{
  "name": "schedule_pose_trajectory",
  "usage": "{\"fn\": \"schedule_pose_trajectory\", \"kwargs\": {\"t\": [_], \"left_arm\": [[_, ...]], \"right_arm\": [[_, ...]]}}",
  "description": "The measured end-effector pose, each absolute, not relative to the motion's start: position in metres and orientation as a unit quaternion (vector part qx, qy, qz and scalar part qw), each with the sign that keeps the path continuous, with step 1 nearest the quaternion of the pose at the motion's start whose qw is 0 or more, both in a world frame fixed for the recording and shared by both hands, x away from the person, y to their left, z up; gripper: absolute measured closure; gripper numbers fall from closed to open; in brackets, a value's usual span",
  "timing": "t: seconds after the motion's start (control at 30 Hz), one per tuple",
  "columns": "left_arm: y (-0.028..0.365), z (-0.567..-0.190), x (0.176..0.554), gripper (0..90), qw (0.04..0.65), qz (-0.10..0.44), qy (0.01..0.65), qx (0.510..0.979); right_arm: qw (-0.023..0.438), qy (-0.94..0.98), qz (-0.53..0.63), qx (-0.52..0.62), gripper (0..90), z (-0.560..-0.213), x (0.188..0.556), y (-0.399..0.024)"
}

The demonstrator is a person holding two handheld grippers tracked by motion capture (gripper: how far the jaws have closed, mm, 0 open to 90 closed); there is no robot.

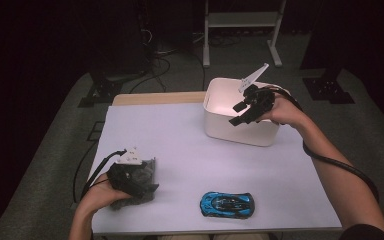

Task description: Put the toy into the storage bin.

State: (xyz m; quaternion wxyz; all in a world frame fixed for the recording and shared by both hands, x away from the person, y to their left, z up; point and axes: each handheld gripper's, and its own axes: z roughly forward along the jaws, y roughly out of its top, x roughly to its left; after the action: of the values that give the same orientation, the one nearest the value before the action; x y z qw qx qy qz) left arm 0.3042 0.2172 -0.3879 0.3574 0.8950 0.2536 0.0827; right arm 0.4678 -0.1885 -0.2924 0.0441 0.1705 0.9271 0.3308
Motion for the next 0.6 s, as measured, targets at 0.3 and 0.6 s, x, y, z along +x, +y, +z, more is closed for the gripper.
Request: {"fn": "schedule_pose_trajectory", "kwargs": {"t": [0.3,0.6], "left_arm": [[0.218,-0.389,0.301,10.0,0.357,0.081,0.251,0.896],[0.217,-0.391,0.302,10.0,0.355,0.079,0.250,0.897]], "right_arm": [[0.031,0.930,0.318,0.180,48.2,-0.303,0.479,-0.188],[0.042,0.929,0.311,0.196,63.2,-0.313,0.485,-0.188]]}}
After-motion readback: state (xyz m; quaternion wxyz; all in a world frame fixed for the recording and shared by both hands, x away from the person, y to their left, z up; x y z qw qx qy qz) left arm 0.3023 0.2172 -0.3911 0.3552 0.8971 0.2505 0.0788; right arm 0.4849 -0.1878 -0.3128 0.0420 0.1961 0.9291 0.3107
